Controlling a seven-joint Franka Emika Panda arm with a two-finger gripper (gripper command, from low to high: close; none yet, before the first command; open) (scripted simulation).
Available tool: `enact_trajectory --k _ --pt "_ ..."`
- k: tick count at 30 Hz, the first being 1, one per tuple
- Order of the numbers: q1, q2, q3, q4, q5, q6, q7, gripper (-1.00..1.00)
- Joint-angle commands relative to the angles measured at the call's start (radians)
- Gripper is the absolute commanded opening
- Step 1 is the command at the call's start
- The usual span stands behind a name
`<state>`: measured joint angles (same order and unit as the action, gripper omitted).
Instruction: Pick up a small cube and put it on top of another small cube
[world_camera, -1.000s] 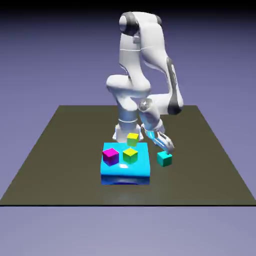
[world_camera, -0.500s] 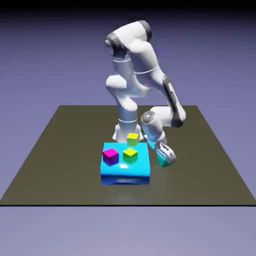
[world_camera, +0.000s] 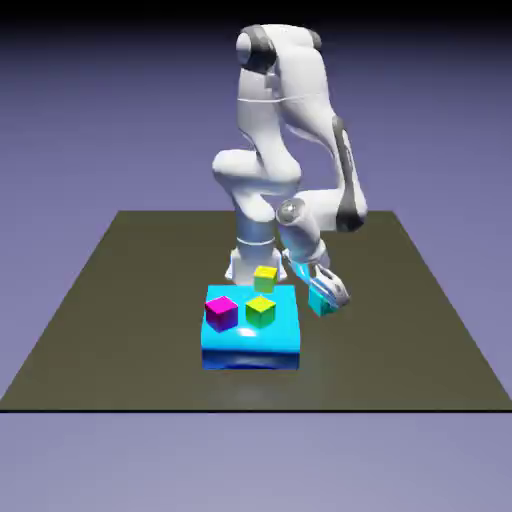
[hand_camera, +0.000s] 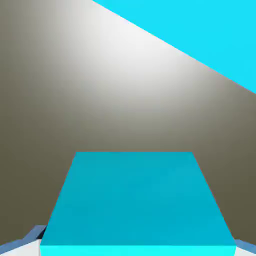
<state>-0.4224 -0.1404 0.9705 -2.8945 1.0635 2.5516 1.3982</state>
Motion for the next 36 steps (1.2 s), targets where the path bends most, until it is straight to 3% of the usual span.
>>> enact_trajectory --k 1,10,26,28,34,35,36 --pt "0.015 -0.009 -0.031 0.009 -0.045 -0.019 -0.009 -1.00" --pt "0.136 -0.162 -0.354 0.052 -0.410 -0.236 -0.068 -1.00" --pt "0.223 -0.597 -0.918 -0.033 -0.765 -0.685 -0.045 -1.00" --pt "0.218 -0.601 -0.920 -0.033 -0.761 -0.690 -0.042 -1.00" --pt "0.272 -0.489 -0.887 -0.158 -0.680 -0.451 -0.073 -1.00" --pt "0.272 -0.489 -0.887 -0.158 -0.680 -0.451 -0.073 1.00" --pt "0.272 -0.489 -0.887 -0.158 -0.680 -0.451 -0.073 1.00"
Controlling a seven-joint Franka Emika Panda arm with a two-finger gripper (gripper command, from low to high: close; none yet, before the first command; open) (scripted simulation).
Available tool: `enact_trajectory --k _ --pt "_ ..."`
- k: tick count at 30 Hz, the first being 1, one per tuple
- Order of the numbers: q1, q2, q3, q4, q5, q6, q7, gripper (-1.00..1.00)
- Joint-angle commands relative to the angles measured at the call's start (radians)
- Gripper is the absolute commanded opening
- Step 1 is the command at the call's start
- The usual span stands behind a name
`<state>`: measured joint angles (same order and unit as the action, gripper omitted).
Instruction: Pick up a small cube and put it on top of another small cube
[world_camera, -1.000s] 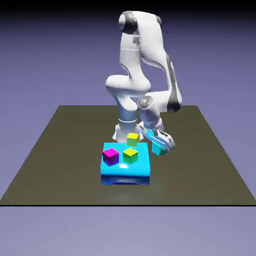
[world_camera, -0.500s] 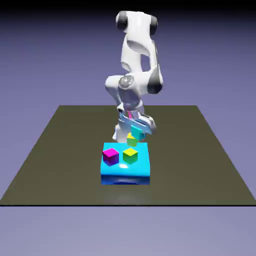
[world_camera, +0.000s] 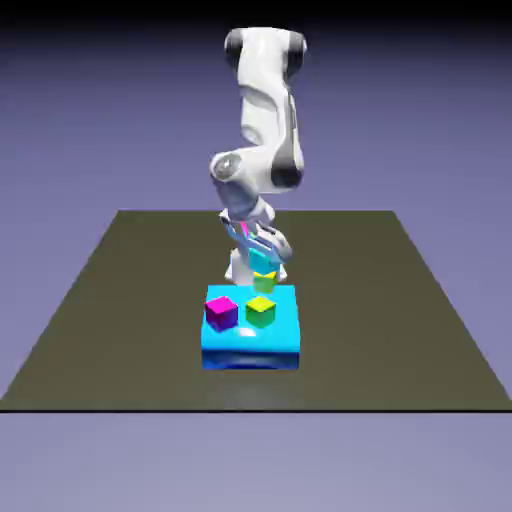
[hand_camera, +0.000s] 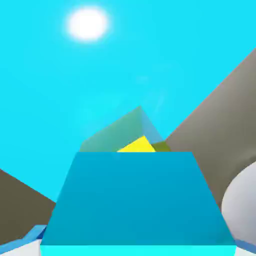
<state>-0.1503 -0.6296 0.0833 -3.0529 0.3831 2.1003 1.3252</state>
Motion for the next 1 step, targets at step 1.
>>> enact_trajectory --k 1 --pt "-0.010 -0.020 -0.006 0.023 -0.015 -0.043 0.006 1.00"
